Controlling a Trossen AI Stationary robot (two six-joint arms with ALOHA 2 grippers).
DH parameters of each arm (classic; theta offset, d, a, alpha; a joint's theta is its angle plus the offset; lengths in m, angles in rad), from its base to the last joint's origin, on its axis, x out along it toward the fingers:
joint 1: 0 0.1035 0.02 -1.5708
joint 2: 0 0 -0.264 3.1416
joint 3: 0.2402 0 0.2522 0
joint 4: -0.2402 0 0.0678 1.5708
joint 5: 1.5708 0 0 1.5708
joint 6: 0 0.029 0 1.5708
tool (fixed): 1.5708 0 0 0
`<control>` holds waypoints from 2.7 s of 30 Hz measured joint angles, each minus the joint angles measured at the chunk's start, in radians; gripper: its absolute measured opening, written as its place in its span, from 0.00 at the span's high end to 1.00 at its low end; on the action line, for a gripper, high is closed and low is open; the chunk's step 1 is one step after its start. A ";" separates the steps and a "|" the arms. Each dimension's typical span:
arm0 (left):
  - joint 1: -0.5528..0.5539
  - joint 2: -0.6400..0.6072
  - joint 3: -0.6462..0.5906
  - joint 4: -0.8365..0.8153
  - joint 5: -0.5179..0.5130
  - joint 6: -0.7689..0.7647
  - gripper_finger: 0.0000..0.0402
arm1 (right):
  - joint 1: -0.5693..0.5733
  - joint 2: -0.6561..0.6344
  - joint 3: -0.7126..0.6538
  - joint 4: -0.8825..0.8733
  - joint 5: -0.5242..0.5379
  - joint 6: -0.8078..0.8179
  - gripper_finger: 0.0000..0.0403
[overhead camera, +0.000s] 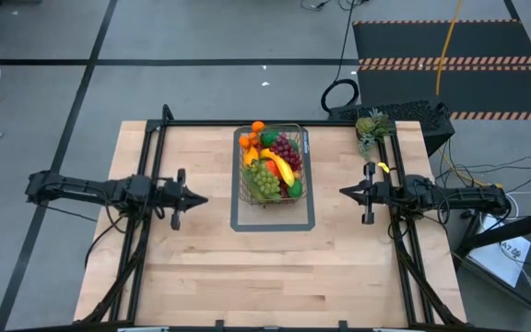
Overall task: Build produce basket
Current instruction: Return to Home Position
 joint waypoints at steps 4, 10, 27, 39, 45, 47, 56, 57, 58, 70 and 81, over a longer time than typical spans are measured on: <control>-0.008 -0.027 -0.026 0.000 0.000 -0.007 1.00 | 0.000 0.000 0.000 0.000 0.000 0.000 1.00; -0.022 -0.128 -0.053 0.003 0.024 -0.002 1.00 | 0.000 0.000 0.000 -0.001 0.000 0.000 1.00; -0.011 -0.318 -0.087 -0.004 0.072 0.048 1.00 | 0.000 0.000 0.000 -0.002 -0.001 0.000 1.00; 0.051 -0.317 -0.087 -0.053 0.162 0.048 1.00 | 0.000 0.000 0.000 -0.002 -0.001 0.000 1.00; 0.051 -0.317 -0.087 -0.053 0.164 0.049 0.99 | 0.000 0.000 0.000 -0.002 -0.001 0.000 1.00; 0.051 -0.317 -0.087 -0.053 0.161 0.049 0.99 | 0.000 0.000 0.000 -0.002 -0.001 0.000 1.00; 0.051 -0.317 -0.087 -0.053 0.159 0.050 0.98 | 0.000 0.000 0.000 -0.002 -0.001 0.000 1.00; 0.051 -0.317 -0.087 -0.053 0.159 0.050 0.98 | 0.000 0.000 0.000 -0.002 -0.001 0.000 1.00; 0.051 -0.317 -0.087 -0.053 0.159 0.050 0.97 | 0.000 0.000 0.000 -0.002 -0.001 0.000 1.00; 0.051 -0.317 -0.087 -0.053 0.158 0.050 0.99 | 0.000 0.000 0.000 -0.003 -0.001 0.000 1.00; 0.051 -0.317 -0.087 -0.053 0.158 0.050 0.93 | 0.000 0.000 0.000 -0.002 -0.001 0.000 1.00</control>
